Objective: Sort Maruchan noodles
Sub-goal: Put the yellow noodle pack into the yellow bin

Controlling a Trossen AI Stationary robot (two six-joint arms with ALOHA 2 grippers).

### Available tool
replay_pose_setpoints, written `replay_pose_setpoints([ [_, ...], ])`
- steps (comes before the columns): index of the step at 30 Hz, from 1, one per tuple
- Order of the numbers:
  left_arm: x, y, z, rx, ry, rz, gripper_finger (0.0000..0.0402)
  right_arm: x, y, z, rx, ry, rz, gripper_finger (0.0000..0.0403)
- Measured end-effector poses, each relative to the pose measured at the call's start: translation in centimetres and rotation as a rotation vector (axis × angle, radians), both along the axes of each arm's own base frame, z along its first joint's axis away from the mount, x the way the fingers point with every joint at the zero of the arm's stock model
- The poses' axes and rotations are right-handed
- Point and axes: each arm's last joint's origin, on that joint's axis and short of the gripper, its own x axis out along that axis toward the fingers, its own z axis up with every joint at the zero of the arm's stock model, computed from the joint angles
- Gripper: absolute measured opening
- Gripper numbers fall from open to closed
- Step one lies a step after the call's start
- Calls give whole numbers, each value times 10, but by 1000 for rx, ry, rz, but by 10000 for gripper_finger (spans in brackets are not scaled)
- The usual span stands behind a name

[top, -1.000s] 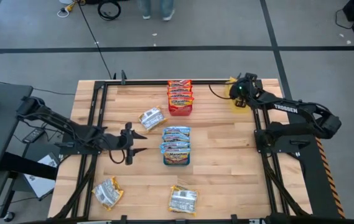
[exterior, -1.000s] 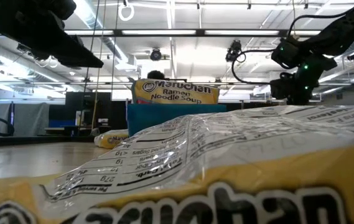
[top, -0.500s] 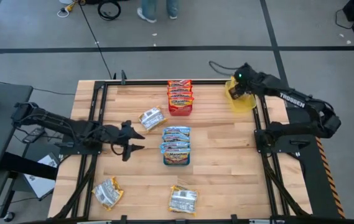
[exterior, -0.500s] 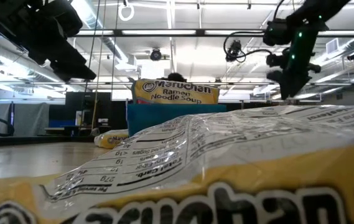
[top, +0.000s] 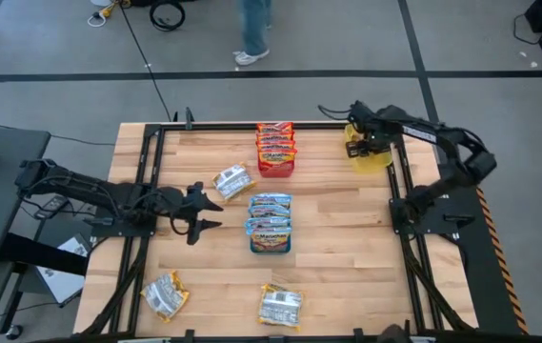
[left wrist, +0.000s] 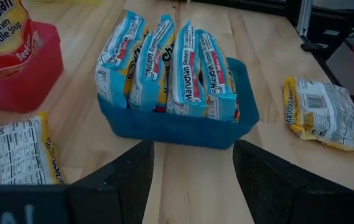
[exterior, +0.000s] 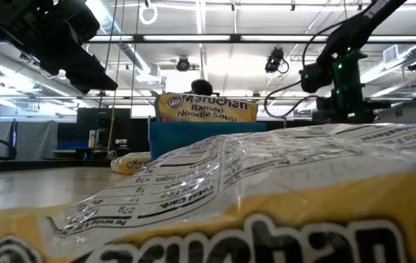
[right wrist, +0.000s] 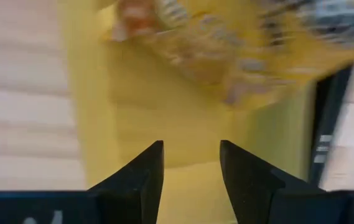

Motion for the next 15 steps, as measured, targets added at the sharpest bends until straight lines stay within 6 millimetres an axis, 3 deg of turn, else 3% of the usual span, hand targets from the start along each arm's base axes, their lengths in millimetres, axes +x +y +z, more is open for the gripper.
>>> replay_pose_setpoints([
  [6, -2, -5, -2, 8, 18, -32, 221, 5, -21, -16, -66, 13, -32, 134],
  [15, -8, -22, -7, 8, 82, -148, 221, 12, -32, -34, -123, 119, -33, 45],
])
